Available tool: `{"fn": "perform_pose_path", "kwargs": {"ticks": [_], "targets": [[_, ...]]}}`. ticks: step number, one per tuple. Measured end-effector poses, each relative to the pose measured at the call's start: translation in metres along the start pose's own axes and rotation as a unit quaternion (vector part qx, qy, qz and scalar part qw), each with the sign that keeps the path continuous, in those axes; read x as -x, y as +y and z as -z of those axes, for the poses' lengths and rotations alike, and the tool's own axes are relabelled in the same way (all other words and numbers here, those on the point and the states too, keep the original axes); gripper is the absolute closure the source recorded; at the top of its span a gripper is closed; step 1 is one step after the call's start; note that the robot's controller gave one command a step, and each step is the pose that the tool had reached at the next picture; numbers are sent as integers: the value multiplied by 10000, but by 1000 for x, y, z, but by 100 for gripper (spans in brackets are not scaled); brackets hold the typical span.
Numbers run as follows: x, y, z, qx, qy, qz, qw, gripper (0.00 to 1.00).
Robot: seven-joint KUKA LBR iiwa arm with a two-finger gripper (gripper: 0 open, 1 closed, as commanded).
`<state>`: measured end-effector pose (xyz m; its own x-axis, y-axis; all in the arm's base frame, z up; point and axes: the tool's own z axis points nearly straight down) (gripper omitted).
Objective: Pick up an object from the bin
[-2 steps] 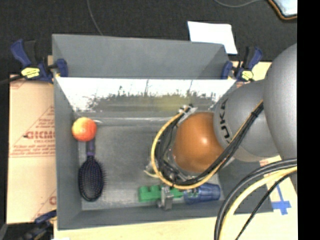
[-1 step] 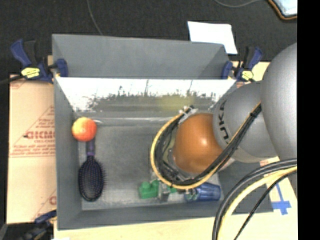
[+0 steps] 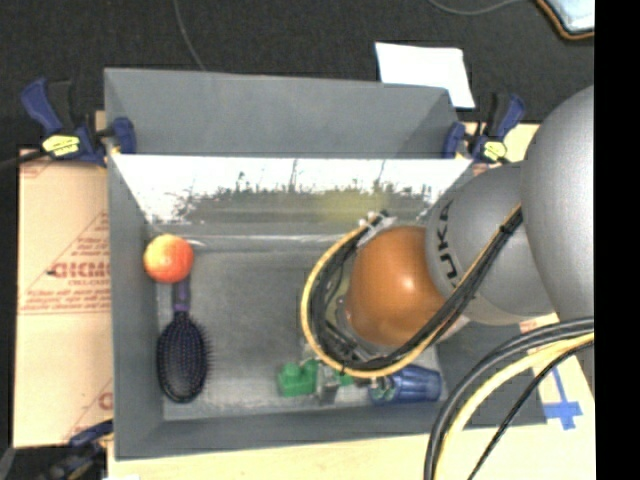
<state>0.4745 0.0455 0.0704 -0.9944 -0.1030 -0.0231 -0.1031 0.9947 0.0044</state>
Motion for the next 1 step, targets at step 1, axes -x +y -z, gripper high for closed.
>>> {"fn": "perform_pose_path", "kwargs": {"ticks": [1], "targets": [[-1, 0, 20, -2, 22, -3, 10000, 100]]}}
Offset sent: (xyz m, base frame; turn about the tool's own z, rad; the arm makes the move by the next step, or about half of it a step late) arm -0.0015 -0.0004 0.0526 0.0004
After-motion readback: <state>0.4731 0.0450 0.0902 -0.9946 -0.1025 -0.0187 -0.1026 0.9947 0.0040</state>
